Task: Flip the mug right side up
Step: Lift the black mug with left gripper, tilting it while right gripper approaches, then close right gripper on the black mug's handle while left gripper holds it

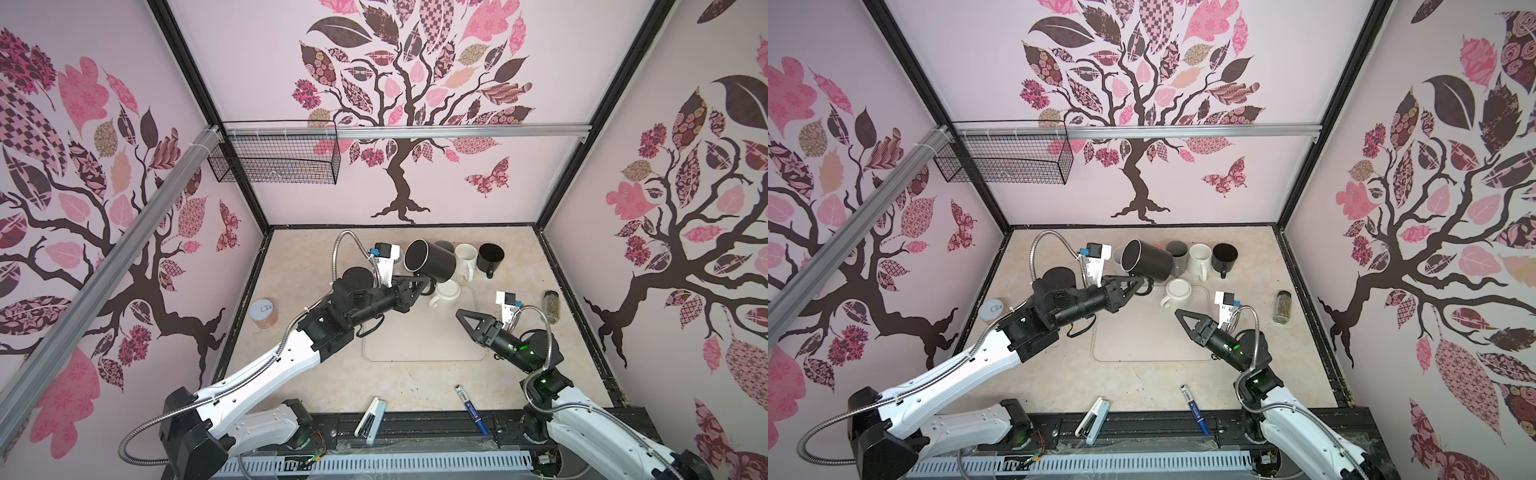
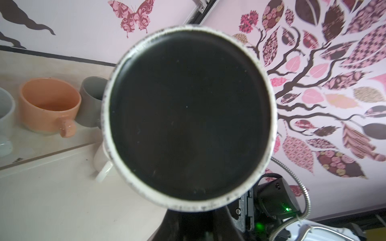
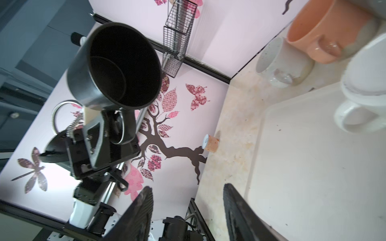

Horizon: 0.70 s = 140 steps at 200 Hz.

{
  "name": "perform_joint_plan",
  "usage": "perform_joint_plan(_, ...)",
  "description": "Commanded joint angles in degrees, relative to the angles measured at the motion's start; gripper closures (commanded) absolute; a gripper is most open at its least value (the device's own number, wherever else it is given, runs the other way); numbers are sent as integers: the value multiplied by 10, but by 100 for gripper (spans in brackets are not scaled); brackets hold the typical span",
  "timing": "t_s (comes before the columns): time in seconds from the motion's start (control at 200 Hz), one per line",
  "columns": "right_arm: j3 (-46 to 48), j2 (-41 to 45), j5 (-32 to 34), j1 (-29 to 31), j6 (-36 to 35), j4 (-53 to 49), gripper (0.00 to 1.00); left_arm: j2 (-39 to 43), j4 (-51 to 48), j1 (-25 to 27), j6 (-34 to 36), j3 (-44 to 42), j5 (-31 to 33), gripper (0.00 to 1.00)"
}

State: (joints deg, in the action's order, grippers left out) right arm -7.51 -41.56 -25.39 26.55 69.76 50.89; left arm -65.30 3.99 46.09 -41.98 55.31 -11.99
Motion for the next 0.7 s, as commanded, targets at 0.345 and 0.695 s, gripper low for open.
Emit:
perform_joint_plan(0.345, -94, -167, -33, 7, 123, 312, 49, -23, 218, -3, -83, -29, -76, 100)
perform_joint_plan(0.695, -129, -189, -34, 13, 105, 281, 52, -45, 259, 0, -105, -34, -102, 100)
